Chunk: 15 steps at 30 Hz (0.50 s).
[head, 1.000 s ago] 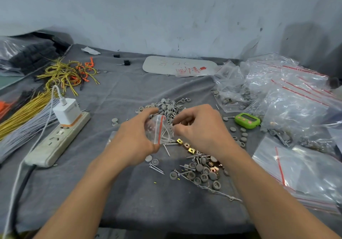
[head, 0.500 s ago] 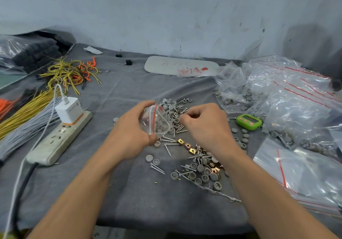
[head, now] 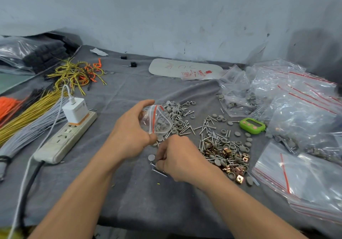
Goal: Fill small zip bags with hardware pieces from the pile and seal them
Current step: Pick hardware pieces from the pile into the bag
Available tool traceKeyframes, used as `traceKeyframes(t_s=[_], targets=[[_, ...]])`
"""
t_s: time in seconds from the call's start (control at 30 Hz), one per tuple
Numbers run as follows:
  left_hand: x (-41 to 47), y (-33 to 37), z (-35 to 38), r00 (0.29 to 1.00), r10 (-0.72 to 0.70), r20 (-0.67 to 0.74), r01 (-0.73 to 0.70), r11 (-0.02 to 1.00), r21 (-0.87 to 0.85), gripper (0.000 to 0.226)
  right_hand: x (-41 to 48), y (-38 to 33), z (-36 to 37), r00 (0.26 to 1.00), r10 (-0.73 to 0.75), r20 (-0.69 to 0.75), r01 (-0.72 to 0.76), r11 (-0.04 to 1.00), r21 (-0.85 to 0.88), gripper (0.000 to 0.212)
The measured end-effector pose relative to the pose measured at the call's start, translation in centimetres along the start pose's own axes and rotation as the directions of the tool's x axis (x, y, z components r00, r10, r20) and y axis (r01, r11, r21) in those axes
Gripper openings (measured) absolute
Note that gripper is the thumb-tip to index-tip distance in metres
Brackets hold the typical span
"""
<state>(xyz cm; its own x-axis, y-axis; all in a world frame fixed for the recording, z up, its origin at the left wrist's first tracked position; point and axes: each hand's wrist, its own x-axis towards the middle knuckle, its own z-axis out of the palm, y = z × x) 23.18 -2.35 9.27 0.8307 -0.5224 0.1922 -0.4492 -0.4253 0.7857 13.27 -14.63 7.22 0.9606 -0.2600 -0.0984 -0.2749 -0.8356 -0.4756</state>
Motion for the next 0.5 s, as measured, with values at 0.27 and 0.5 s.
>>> traceKeyframes(t_s=[0.27,0.5], targets=[[0.1,0.0,0.1,1.0,-0.003,0.012,0.003,1.0,0.024,0.093,-0.1,0.4,-0.3,1.0,0.007,0.004,-0.007,0.999,0.045,0.015],[0.2,-0.3,0.1,1.0,0.003,0.013,-0.004,0.999,0.032,0.094,0.0,1.3,-4.3,0.903,0.126,-0.411,0.001,0.956,0.294,0.014]])
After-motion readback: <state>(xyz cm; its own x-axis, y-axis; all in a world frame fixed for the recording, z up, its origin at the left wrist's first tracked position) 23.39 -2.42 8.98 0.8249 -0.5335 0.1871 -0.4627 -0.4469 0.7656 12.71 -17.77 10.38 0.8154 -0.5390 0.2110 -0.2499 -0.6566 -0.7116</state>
